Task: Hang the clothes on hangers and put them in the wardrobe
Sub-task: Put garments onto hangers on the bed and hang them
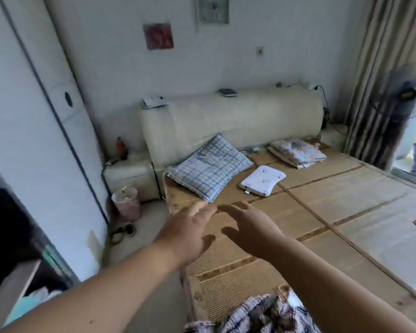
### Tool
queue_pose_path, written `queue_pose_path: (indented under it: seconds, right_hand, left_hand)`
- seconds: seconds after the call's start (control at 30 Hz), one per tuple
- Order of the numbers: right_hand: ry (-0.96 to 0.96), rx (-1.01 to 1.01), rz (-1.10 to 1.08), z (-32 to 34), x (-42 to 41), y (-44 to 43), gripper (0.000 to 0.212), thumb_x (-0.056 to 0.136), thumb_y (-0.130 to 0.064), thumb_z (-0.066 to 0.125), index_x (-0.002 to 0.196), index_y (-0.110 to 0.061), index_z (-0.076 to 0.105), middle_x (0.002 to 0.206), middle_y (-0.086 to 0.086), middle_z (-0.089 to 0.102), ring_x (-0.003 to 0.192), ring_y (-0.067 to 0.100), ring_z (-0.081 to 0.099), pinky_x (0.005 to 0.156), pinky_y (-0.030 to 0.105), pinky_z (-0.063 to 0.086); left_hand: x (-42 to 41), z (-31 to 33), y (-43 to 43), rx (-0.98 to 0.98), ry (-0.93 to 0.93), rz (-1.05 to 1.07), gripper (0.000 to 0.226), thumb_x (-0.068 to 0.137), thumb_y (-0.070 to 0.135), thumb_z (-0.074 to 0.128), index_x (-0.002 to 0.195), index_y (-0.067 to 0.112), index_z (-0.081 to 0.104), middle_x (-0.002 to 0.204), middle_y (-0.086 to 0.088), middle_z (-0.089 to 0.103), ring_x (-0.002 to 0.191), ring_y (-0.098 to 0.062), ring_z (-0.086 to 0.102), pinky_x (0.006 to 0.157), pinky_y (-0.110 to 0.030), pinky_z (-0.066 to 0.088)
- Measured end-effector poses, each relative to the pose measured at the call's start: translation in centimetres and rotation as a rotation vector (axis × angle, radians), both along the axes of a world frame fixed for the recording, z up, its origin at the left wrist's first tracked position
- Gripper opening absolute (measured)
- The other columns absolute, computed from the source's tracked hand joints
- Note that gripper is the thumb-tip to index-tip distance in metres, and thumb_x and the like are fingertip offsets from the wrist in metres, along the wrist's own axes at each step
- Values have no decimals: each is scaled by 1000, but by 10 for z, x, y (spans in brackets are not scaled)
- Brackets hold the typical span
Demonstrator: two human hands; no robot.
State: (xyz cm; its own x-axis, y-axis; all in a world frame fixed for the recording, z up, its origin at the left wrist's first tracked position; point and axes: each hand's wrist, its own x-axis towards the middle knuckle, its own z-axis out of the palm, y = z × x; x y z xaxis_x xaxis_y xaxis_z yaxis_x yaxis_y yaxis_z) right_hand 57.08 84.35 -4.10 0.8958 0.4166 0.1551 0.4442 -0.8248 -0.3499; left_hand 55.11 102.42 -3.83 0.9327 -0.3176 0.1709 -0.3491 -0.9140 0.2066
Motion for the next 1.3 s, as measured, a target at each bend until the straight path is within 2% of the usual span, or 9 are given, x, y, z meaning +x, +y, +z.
queue_pose_path:
  seconds: [0.13, 0.27, 0.43, 0.67, 0.93, 1.0, 1.13, 1.2, 1.3]
  right_hand:
    - [-90, 18, 192, 49, -2, 105, 57, 87, -40, 57, 140, -41, 33, 141, -5, 43, 119, 21, 51, 97, 33, 40]
    - [-165, 33, 342, 84, -17, 207, 56, 86, -39, 54, 139, -41, 35, 142, -5, 41, 125, 21, 46, 102, 34, 36]
    - [-275, 110, 478, 123, -41, 311, 58, 85, -43, 57, 139, -43, 34, 142, -9, 42, 122, 19, 50, 98, 33, 39]
    - [-338, 337, 651, 178, -70, 403, 59, 86, -45, 58, 140, -41, 34, 141, -10, 43, 100, 15, 60, 97, 35, 44]
    - [-405, 557, 914, 255, -69, 505, 58, 84, -40, 62, 138, -38, 41, 133, -6, 48, 114, 16, 53, 93, 29, 45]
    - [-390, 594, 1000, 272, -67, 529, 58, 84, -39, 63, 138, -37, 41, 130, -5, 49, 112, 17, 53, 90, 26, 43]
    - [-362, 621, 1142, 302, -60, 576, 60, 84, -40, 63, 139, -34, 41, 131, -1, 50, 115, 17, 52, 91, 21, 36]
    - [-346, 645, 1212, 317, -58, 598, 60, 84, -40, 63, 139, -31, 42, 132, 0, 52, 115, 17, 53, 86, 18, 34]
    - [-284, 701, 1314, 334, -59, 636, 54, 85, -36, 64, 136, -25, 48, 127, -1, 60, 113, 17, 56, 81, 15, 35]
  left_hand:
    - [-35, 51, 99, -6, -89, 158, 64, 86, 42, 58, 144, 32, 33, 156, 3, 22, 139, -19, 31, 113, -30, 26]
    - [-79, 93, 187, 56, -196, 316, 63, 85, 44, 58, 143, 34, 34, 155, 1, 23, 140, -19, 29, 113, -30, 26]
    - [-136, 137, 268, 140, -328, 448, 59, 85, 40, 55, 141, 34, 36, 154, 4, 26, 138, -15, 28, 112, -31, 26]
    - [-198, 216, 335, 279, -655, 705, 51, 82, 39, 59, 132, 33, 50, 146, 4, 39, 131, -18, 38, 108, -37, 30]
    - [-234, 302, 387, 584, -920, 999, 51, 68, 33, 71, 117, 22, 64, 135, -11, 53, 126, -33, 48, 101, -49, 41]
    - [-241, 320, 400, 655, -952, 1098, 59, 70, 31, 70, 126, 18, 58, 145, -13, 43, 135, -34, 37, 107, -51, 36]
    - [-246, 352, 428, 673, -967, 1379, 78, 82, 30, 61, 148, 11, 23, 159, -9, 2, 146, -26, 3, 115, -41, 18]
    - [-245, 365, 437, 627, -991, 1466, 89, 82, 28, 61, 150, 7, 7, 159, -8, -10, 146, -26, 1, 116, -39, 16]
    - [-240, 380, 443, 602, -1005, 1531, 107, 75, 27, 69, 149, 7, -6, 157, -4, -20, 146, -26, 8, 112, -37, 25]
